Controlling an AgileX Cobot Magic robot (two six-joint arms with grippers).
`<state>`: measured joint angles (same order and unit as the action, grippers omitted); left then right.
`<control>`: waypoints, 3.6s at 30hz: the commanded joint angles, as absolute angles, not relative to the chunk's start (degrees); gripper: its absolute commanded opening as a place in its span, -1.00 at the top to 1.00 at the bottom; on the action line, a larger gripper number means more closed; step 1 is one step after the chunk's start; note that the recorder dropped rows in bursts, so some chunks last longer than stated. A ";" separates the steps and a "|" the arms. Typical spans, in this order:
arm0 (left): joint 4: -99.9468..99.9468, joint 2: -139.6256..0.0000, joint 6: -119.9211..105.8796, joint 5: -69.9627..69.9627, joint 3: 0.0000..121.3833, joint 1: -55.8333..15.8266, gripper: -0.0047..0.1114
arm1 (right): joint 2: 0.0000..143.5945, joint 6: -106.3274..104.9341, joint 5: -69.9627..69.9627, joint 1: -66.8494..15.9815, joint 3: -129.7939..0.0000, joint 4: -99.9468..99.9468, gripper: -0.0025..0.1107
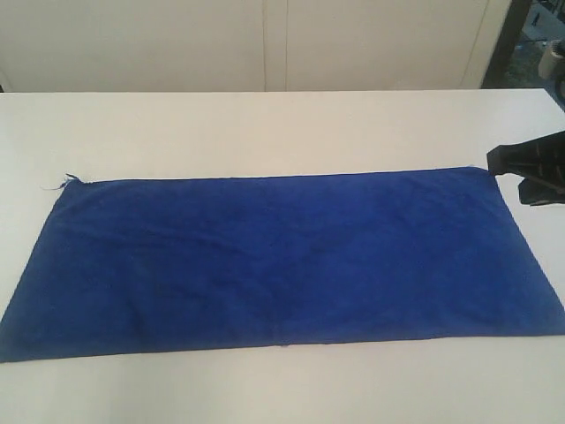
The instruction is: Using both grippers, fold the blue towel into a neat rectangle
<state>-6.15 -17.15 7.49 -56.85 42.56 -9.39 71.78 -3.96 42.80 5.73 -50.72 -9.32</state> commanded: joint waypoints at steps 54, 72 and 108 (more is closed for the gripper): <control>-4.88 -3.92 -2.83 -56.85 36.72 -9.32 0.92 | 78.97 -6.28 34.20 5.74 -50.57 -4.16 0.96; -4.88 -3.92 -2.83 -56.85 36.72 -9.32 0.92 | 100.51 -7.09 30.71 13.26 -58.58 -2.78 0.75; -4.88 -3.92 -2.83 -56.85 36.72 -9.32 0.92 | 114.51 -4.26 33.09 13.89 -66.68 6.47 0.96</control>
<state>-4.77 -4.34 -2.59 -56.52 37.04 -9.39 113.54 -7.18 32.28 13.02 -66.81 1.93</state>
